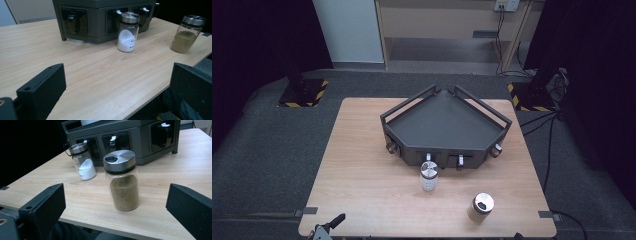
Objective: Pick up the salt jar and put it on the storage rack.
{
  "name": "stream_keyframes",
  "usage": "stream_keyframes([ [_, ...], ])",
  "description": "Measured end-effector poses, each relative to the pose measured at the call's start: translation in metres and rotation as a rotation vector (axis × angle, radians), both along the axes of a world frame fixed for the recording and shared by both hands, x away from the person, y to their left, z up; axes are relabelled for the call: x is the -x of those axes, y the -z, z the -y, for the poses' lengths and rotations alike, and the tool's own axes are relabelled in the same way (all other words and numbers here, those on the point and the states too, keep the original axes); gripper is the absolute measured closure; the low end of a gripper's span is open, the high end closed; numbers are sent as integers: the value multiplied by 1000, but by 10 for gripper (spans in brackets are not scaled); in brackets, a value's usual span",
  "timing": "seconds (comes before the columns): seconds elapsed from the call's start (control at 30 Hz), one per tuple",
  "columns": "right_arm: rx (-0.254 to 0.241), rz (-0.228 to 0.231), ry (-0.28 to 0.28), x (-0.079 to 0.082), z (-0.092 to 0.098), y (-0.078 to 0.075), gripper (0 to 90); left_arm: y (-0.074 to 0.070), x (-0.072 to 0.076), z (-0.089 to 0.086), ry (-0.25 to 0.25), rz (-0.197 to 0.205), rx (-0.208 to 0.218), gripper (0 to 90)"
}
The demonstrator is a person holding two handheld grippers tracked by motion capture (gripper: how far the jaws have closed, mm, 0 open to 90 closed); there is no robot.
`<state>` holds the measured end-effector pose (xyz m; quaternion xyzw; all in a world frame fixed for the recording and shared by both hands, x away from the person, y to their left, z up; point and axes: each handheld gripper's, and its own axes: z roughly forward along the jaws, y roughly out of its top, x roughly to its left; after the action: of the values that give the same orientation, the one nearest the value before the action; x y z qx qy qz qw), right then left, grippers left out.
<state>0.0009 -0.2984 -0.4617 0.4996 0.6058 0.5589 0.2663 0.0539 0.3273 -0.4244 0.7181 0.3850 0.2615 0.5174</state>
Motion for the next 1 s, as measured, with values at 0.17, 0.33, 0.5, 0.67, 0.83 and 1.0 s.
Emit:
stream_keyframes([
  [0.17, 2, 0, -1, 0, 0, 0, 26, 0, 0, 0, -1, 1, -1, 0],
  [0.33, 2, 1, 0, 0, 0, 0, 26, 0, 0, 0, 2, -2, 0, 0],
  [0.5, 1, 0, -1, 0, 0, 0, 26, -2, -2, -4, 13, -16, 13, 0],
  [0.67, 2, 3, -3, 1, 0, 0, 26, -2, -3, -9, 31, -14, 20, 0],
  [0.83, -3, 2, -4, 0, 0, -1, 26, -2, -8, -12, 62, -17, 23, 0],
  [1.0, -5, 7, -14, 0, -2, -2, 23, -4, -16, -6, 81, 27, 21, 0],
])
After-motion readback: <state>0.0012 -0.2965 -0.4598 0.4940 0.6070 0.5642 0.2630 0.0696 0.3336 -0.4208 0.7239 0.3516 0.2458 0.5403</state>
